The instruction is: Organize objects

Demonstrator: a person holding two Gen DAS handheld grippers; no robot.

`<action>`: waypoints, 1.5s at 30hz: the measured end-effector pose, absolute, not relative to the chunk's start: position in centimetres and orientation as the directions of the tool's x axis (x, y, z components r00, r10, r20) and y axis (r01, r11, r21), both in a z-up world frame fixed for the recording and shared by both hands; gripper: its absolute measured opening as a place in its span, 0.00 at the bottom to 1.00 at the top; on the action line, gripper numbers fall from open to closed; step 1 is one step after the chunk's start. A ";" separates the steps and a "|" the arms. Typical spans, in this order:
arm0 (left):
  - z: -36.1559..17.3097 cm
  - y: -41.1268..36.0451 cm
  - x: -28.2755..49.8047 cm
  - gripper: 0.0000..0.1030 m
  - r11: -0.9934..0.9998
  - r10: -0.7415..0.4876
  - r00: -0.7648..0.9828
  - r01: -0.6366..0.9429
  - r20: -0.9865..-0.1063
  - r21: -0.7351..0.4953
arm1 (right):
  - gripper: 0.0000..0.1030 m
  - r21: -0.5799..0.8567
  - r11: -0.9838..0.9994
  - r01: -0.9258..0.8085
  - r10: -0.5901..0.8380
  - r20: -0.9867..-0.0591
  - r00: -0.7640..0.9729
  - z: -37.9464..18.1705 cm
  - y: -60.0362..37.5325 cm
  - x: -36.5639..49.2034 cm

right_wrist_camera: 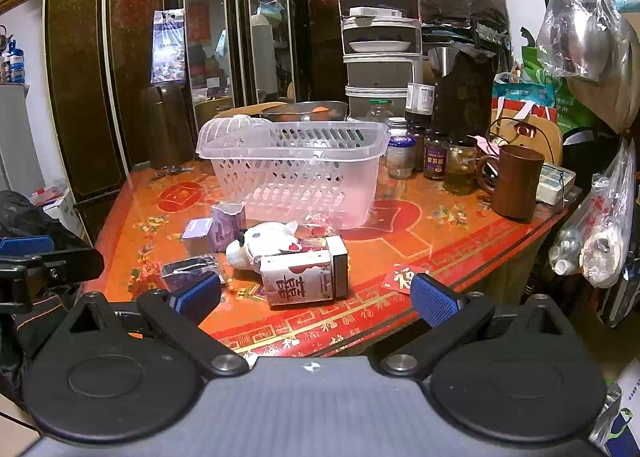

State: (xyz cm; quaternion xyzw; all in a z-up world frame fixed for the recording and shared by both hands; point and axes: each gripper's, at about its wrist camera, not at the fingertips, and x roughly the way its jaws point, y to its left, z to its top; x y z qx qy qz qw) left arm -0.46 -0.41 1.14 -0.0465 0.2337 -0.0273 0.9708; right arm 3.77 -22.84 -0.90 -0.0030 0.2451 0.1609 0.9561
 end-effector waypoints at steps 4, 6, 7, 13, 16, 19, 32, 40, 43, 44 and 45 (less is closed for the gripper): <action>1.2 -0.5 -0.4 1.00 0.994 -0.079 0.887 0.036 -0.455 -0.102 | 1.00 0.079 0.947 -0.312 0.312 -0.466 0.828 -0.9 -23.0 3.8; 1.2 -0.6 -0.4 1.00 0.994 -0.081 0.887 0.037 -0.455 -0.105 | 1.00 0.081 0.945 -0.316 0.316 -0.464 0.827 -0.8 -23.0 3.8; 1.2 -0.5 -0.4 1.00 0.994 -0.081 0.886 0.036 -0.456 -0.107 | 1.00 0.081 0.945 -0.317 0.317 -0.464 0.827 -0.8 -23.0 3.8; 1.1 -0.6 -0.4 1.00 0.993 -0.083 0.885 0.036 -0.457 -0.109 | 1.00 0.085 0.943 -0.321 0.323 -0.459 0.828 -0.8 -23.0 3.7; 1.0 -0.6 -0.4 1.00 0.993 -0.082 0.884 0.035 -0.459 -0.110 | 1.00 0.085 0.943 -0.322 0.324 -0.458 0.828 -0.8 -23.0 3.7; 1.0 -0.6 -0.4 1.00 0.993 -0.083 0.884 0.034 -0.460 -0.112 | 1.00 0.086 0.942 -0.324 0.326 -0.454 0.829 -0.7 -23.0 3.7; 0.9 -0.7 -0.4 1.00 0.993 -0.085 0.884 0.036 -0.461 -0.114 | 1.00 0.095 0.934 -0.344 0.349 -0.446 0.824 -0.7 -22.9 3.5; 0.8 -0.7 -0.5 1.00 0.992 -0.085 0.881 0.034 -0.465 -0.118 | 1.00 0.098 0.933 -0.347 0.353 -0.448 0.821 -0.8 -22.8 3.6; 0.8 -0.8 -0.4 1.00 0.992 -0.085 0.881 0.033 -0.465 -0.118 | 1.00 0.099 0.932 -0.348 0.354 -0.449 0.821 -0.8 -22.8 3.6; 0.8 -0.8 -0.4 1.00 0.992 -0.085 0.881 0.033 -0.465 -0.118 | 1.00 0.099 0.932 -0.349 0.355 -0.448 0.820 -0.8 -22.8 3.5; 0.8 -0.8 -0.4 1.00 0.992 -0.086 0.882 0.034 -0.464 -0.119 | 1.00 0.099 0.932 -0.349 0.355 -0.448 0.821 -0.8 -22.8 3.5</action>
